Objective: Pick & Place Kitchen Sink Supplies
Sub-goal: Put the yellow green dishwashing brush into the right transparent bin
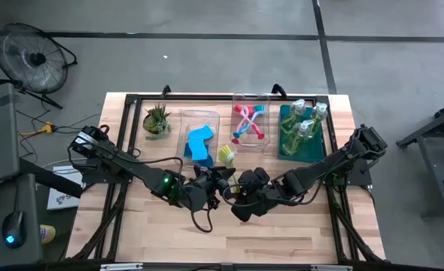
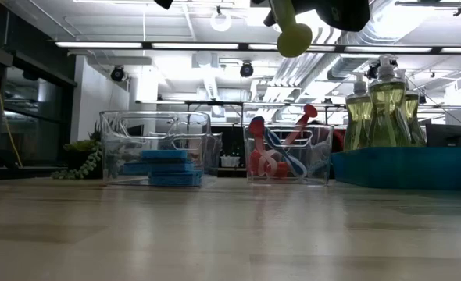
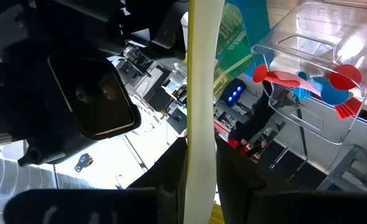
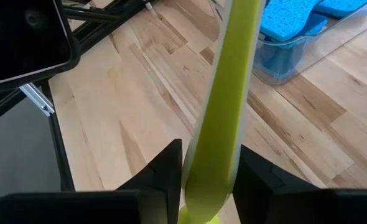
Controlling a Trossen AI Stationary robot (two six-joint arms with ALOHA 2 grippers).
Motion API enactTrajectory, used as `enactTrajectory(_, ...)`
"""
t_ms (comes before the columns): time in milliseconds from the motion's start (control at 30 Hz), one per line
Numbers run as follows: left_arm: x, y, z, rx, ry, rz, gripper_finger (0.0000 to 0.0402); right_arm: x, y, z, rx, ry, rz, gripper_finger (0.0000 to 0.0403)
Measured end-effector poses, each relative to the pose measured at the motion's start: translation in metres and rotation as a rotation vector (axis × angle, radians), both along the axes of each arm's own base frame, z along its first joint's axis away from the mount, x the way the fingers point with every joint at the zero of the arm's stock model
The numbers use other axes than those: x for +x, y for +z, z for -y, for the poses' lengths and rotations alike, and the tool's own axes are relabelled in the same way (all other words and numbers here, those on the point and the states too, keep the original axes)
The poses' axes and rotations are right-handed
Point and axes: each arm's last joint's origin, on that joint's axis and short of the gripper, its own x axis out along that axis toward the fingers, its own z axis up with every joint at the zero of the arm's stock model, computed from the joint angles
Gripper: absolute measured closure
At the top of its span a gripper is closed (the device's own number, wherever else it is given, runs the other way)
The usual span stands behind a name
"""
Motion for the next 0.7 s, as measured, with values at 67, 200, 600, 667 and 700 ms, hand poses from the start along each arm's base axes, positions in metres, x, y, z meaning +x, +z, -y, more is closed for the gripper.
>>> enactTrajectory(67,0.0,0.0,0.0,-0.001,-0.001,0.0,0.0346,0.0,0.0,0.0,0.001,-0.001,0.0,0.0305)
enactTrajectory(200,0.0,0.0,0.0,-0.001,-0.001,0.0,0.0346,0.0,0.0,-0.0001,0.004,0.0,0.0,0.0305)
enactTrajectory(600,0.0002,-0.0001,0.0002,-0.006,-0.007,0.002,0.0302,-0.0002,-0.0001,-0.0008,0.02,0.018,-0.008,0.0305)
enactTrajectory(667,0.0003,-0.0002,0.0004,-0.009,-0.013,0.001,0.0291,-0.0002,-0.0002,-0.001,0.019,0.024,-0.01,0.0305)
enactTrajectory(700,0.0004,-0.0002,0.0006,-0.011,-0.019,0.0,0.0287,-0.0002,-0.0001,-0.001,0.019,0.024,-0.01,0.0305)
